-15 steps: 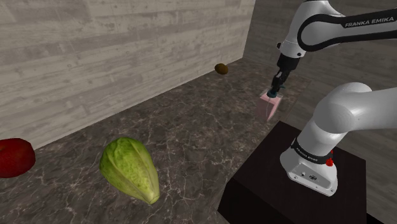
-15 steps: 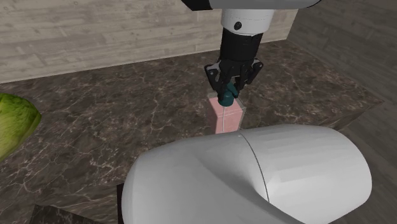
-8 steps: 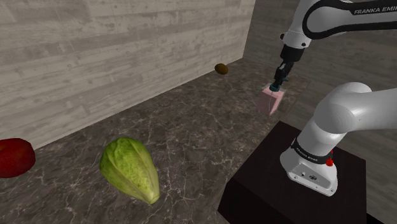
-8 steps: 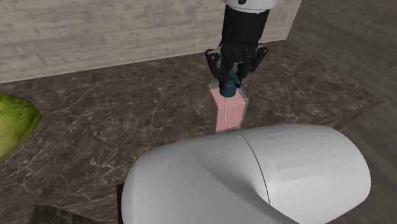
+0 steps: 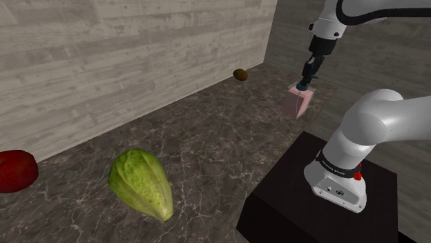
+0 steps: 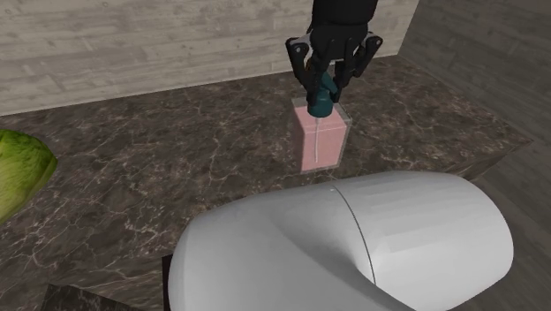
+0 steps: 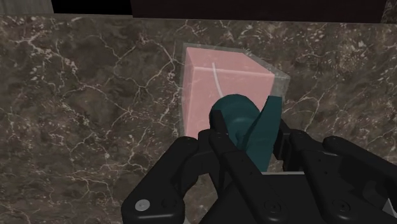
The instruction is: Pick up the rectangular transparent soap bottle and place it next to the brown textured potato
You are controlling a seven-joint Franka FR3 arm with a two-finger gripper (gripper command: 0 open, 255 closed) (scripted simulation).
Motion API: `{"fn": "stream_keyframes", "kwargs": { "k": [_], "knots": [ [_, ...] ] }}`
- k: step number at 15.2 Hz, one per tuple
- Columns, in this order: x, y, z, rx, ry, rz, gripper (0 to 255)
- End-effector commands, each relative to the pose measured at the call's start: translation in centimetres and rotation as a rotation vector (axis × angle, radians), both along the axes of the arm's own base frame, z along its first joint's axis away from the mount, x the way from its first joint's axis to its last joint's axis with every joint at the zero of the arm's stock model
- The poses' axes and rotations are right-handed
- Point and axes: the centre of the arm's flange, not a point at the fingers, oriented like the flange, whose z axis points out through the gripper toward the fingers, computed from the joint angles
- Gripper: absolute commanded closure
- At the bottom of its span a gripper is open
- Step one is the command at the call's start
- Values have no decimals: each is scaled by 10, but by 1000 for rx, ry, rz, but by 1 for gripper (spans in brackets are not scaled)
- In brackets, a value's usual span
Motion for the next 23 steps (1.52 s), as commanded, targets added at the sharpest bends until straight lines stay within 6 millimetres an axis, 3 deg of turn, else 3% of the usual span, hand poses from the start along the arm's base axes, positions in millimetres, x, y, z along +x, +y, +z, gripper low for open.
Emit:
{"fn": "stream_keyframes", "kwargs": {
  "k": [1, 23],
  "knots": [
    [0, -1, 11, 0, 0, 0, 255],
    [0, -1, 127, 0, 0, 0, 255]
  ]
}}
